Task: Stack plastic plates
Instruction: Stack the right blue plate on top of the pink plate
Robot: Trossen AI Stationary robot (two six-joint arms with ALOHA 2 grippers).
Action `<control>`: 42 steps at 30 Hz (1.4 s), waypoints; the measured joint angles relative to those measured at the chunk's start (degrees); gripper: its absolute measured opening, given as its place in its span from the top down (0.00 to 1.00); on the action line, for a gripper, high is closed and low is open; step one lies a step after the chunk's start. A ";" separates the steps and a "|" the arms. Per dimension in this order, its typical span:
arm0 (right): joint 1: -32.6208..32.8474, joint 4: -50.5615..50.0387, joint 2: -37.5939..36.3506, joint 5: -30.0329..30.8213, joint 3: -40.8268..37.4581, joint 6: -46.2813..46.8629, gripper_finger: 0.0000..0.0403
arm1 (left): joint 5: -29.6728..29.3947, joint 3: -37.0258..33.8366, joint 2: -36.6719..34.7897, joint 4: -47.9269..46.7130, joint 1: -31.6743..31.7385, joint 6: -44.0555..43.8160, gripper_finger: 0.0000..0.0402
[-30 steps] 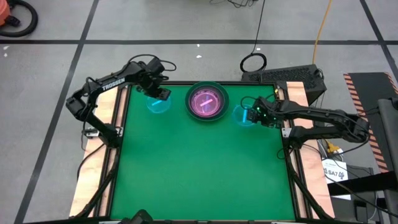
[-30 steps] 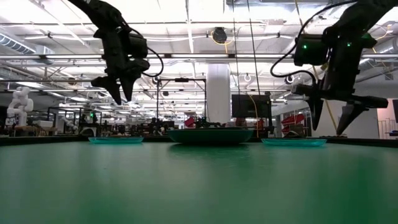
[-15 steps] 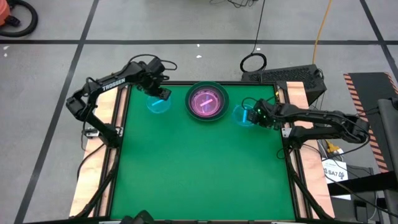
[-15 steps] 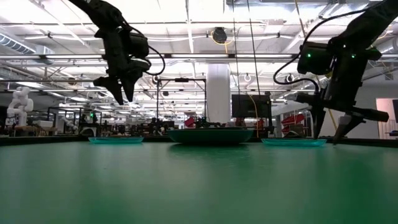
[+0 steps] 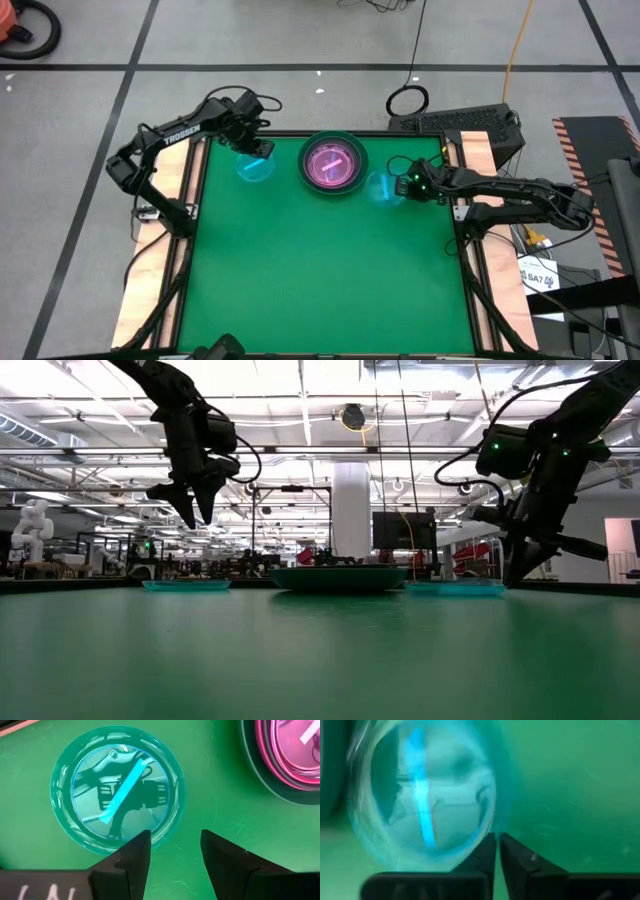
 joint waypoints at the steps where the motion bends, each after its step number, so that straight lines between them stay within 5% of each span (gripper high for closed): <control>1: 0.00 0.45 0.00 -0.11 0.00 -0.66 0.98 | 0.02 0.00 0.00 -0.02 0.02 0.11 0.55; 23: 0.07 -0.22 -11.27 -21.17 4.15 -2.29 1.00 | -1.81 0.00 1.02 -0.87 5.85 -2.93 0.55; 31: 0.11 5.73 -14.88 -19.98 4.16 6.87 1.00 | 2.78 0.01 6.78 -0.24 7.86 3.06 0.55; 42: -0.12 9.65 -6.77 -4.93 18.50 7.30 1.00 | 5.21 0.00 8.24 2.59 7.31 5.24 0.55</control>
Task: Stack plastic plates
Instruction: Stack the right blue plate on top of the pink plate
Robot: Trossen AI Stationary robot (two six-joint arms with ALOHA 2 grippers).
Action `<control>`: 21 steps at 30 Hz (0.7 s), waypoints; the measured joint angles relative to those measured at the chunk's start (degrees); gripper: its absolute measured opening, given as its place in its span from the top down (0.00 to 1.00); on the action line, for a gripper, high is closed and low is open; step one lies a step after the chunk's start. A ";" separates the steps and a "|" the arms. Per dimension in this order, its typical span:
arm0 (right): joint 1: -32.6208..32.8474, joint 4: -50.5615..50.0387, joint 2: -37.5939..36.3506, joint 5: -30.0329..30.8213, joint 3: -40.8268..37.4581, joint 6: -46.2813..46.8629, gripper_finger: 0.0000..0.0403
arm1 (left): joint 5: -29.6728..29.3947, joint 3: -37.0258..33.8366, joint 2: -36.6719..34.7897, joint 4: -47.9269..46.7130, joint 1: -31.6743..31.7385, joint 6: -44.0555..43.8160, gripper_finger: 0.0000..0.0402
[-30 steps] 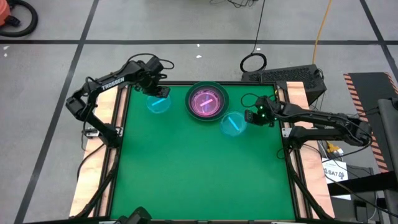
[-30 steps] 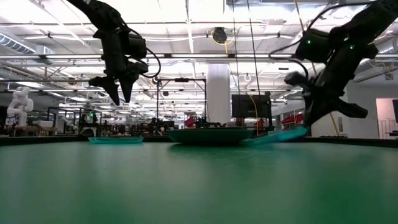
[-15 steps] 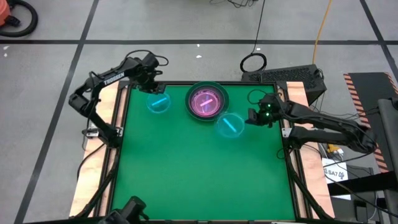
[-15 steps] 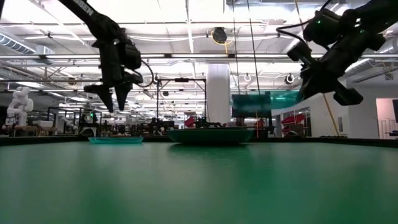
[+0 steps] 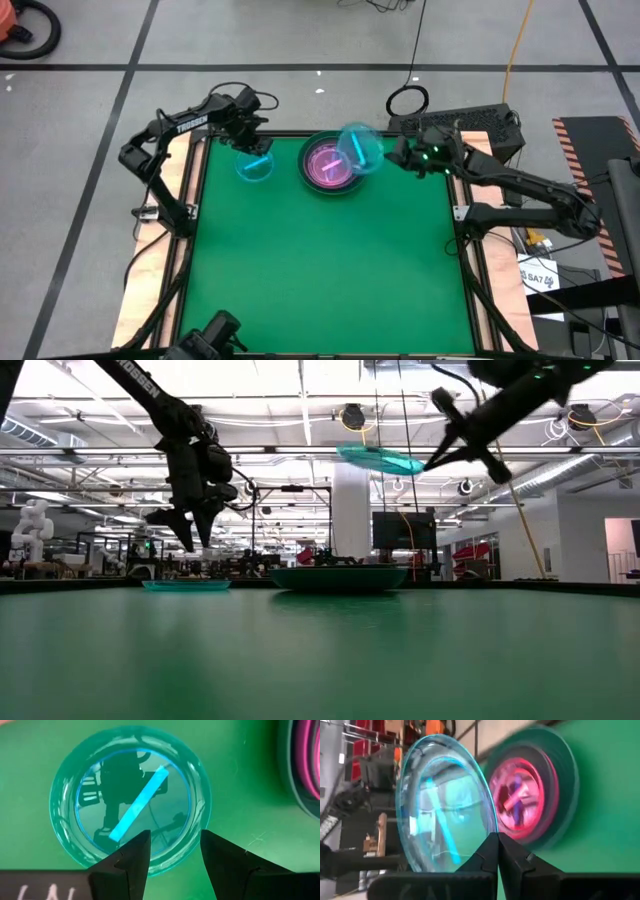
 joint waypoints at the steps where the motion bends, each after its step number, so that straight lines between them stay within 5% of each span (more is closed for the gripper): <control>1: -0.25 0.06 1.72 0.66 1.63 -1.05 1.00 | 0.00 0.00 -0.02 0.39 0.04 0.27 0.55; 12: -4.43 0.41 24.00 -1.31 16.47 -13.24 1.00 | 0.44 0.00 -0.11 -0.23 0.37 1.48 0.55; 21: -6.70 1.42 36.73 -9.13 18.70 -18.45 1.00 | 0.50 0.00 -0.11 -0.29 0.37 1.58 0.55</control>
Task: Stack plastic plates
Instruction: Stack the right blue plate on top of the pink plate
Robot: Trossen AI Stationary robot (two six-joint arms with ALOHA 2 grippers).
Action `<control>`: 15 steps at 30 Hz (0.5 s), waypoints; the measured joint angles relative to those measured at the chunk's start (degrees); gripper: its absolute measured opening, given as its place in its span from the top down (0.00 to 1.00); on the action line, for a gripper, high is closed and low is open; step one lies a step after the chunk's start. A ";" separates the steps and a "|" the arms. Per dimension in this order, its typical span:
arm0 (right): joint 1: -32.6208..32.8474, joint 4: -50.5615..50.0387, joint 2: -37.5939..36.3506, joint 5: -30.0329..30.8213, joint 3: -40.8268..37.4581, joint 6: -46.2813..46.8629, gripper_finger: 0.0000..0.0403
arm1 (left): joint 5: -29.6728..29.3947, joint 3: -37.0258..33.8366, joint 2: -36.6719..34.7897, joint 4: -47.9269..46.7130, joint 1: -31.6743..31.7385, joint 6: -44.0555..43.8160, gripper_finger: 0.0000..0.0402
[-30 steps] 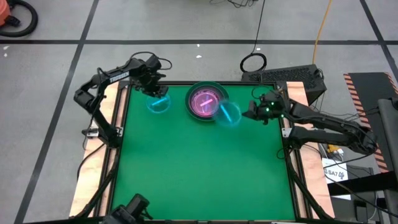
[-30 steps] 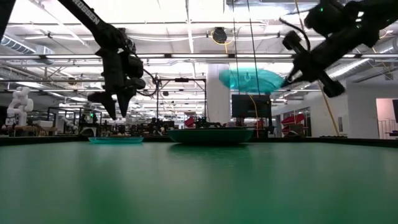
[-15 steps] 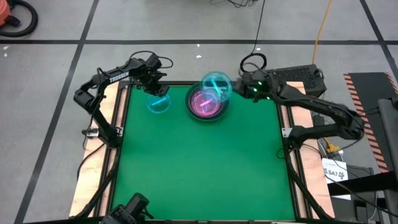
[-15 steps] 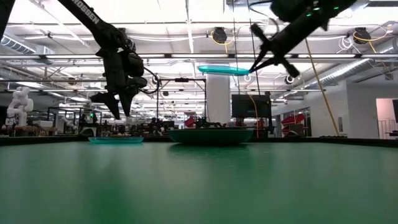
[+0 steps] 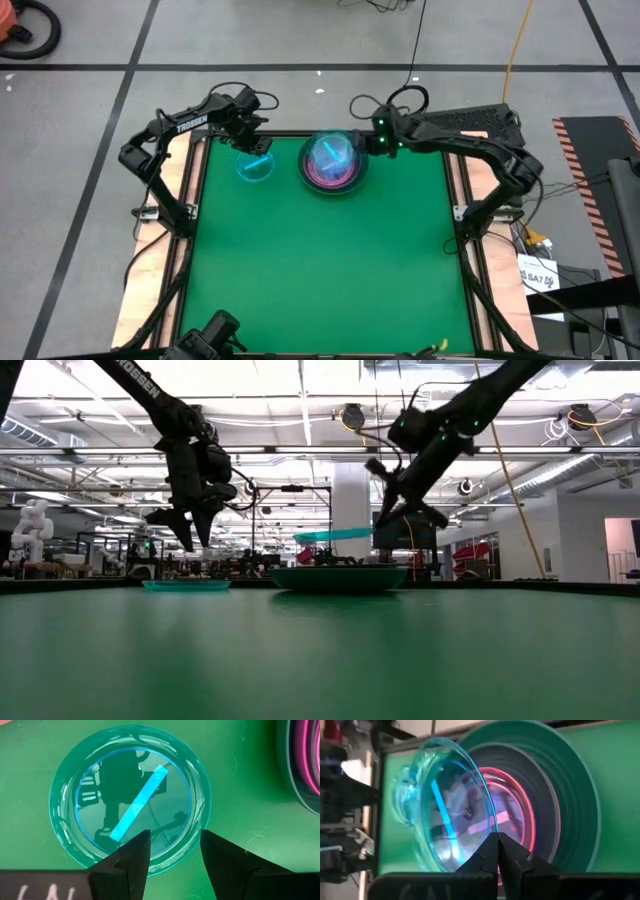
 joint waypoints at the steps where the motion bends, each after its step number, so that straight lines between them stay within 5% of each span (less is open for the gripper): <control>1: -0.04 0.70 1.11 -0.83 0.00 -0.32 1.00 | -0.01 0.00 0.00 -0.02 0.00 0.00 0.55; 15: -0.02 2.02 6.79 -2.43 -0.01 -1.95 0.99 | -3.06 0.00 0.00 -0.28 0.88 -0.21 0.55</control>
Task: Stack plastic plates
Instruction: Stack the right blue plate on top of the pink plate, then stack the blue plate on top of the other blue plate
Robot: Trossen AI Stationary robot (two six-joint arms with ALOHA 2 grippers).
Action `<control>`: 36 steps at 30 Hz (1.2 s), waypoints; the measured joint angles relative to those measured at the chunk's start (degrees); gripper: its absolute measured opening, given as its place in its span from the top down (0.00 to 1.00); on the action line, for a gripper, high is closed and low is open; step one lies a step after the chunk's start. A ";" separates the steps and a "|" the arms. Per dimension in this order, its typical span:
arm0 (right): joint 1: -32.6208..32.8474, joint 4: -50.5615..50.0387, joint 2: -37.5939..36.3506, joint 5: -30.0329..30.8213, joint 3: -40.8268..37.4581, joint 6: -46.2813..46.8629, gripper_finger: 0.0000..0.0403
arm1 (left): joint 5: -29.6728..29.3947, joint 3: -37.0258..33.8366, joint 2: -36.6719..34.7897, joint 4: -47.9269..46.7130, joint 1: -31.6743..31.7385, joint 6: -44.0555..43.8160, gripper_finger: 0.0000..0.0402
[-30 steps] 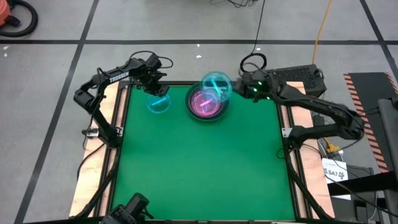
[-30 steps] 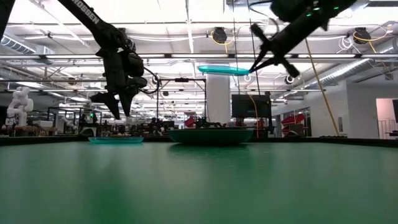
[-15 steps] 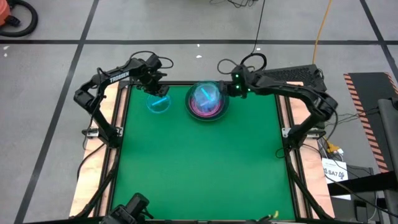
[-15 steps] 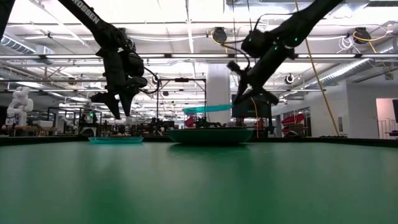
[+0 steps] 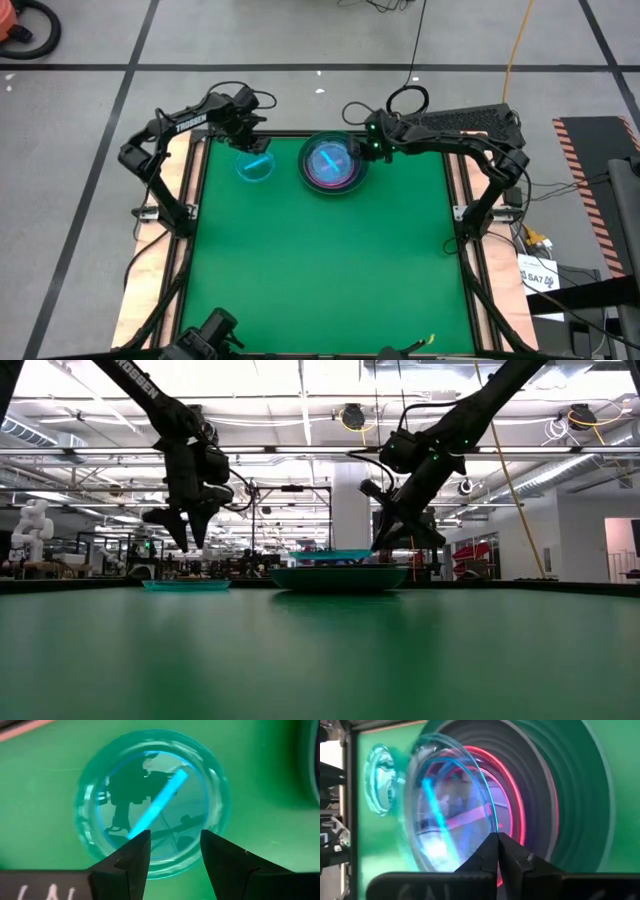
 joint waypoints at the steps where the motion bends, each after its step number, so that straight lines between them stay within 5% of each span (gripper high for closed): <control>1: 0.00 -0.37 0.08 0.32 0.00 0.17 0.98 | -0.22 0.00 0.00 -0.02 0.38 -0.01 0.55; 19: 0.00 -1.99 -4.14 1.45 -0.03 -0.13 0.68 | -0.22 0.00 0.00 -0.67 4.36 0.59 0.55; 25: 0.53 -2.16 -10.78 1.68 -0.03 -3.85 0.66 | -0.62 0.00 0.00 -0.79 6.63 0.37 0.55; 36: 6.26 -3.57 -17.90 1.72 -0.03 -6.34 0.67 | -0.68 0.04 5.23 0.88 11.72 5.48 0.38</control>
